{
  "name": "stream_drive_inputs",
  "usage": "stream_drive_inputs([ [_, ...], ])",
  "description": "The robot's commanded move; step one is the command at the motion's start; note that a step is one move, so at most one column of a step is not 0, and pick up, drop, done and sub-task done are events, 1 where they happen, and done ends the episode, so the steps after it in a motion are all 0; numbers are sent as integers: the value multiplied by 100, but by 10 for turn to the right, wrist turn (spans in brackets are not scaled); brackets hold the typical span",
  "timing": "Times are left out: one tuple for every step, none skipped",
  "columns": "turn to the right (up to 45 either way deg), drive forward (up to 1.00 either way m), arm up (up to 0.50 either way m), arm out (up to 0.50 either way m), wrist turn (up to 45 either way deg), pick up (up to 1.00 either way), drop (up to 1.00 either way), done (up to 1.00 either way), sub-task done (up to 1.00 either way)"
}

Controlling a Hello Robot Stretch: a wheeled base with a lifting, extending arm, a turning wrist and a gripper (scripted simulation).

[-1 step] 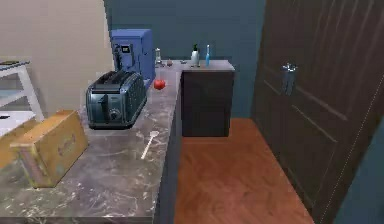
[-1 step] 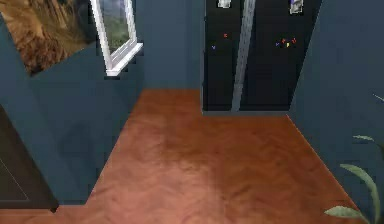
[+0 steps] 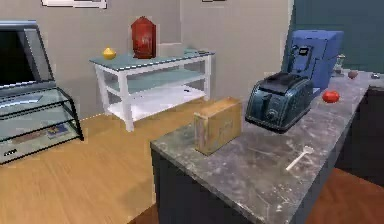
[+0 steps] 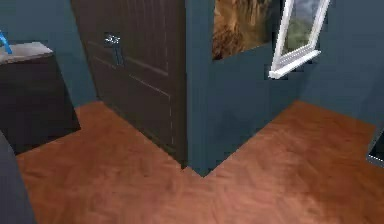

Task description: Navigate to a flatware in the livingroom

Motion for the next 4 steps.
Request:
stream_drive_inputs([
  [-450, 0, 0, 0, 0, 0, 0, 0, 0],
  [-450, 0, 0, 0, 0, 0, 0, 0, 0],
  [-420, 0, 0, 0, 0, 0, 0, 0, 0],
  [0, 10, 0, 0, 0, 0, 0, 0, 0],
])
